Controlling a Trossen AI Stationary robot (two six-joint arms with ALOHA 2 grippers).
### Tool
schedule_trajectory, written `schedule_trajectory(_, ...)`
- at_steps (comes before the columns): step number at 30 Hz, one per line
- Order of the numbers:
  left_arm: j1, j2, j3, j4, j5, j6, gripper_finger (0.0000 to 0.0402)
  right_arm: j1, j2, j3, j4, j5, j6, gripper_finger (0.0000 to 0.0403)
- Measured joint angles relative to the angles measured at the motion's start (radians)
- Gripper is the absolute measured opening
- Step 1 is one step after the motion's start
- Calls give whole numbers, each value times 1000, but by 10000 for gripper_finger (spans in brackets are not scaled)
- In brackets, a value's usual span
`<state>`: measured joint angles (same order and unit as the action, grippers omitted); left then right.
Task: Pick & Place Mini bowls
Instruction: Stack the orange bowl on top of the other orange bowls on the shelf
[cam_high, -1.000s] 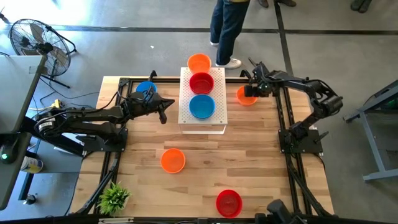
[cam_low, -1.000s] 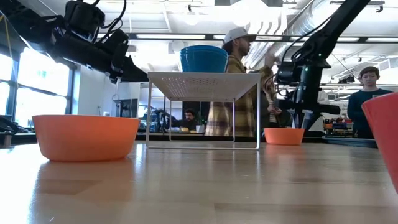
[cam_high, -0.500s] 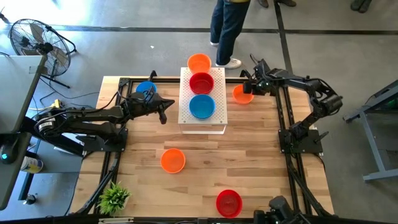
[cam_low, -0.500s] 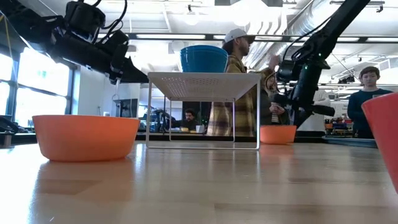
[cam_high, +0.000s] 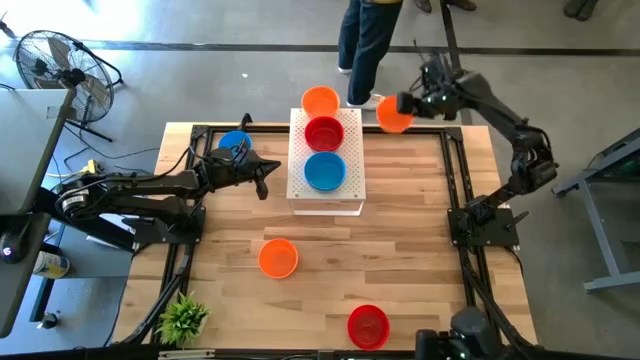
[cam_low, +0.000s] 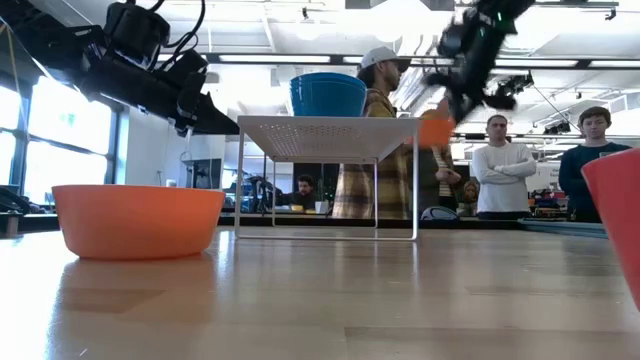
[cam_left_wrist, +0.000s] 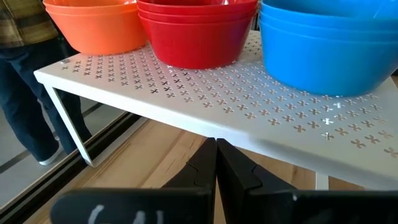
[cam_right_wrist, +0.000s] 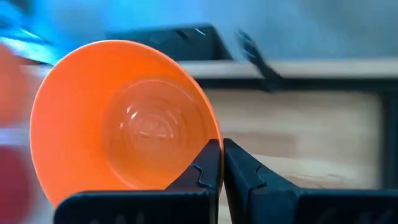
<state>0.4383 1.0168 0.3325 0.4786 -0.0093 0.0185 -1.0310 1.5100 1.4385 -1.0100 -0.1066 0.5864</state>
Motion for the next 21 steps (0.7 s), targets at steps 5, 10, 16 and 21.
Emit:
schedule_trajectory(5, 0, 0, 0, 5, 0, 1, 5, 79, 23, 223, -35, -9, 62, 2)
schedule_trajectory(10, 0, 0, 0, 26, 0, 3, 5, 157, 111, 420, -42, 1, 89, 2)
schedule_trajectory(16, 0, 0, 0, 29, 1, -1, 5, 225, 306, 653, -63, 9, 88, 2)
schedule_trajectory(21, 0, 0, 0, 29, 1, -1, 5, 257, 477, 829, -99, 4, 77, 2)
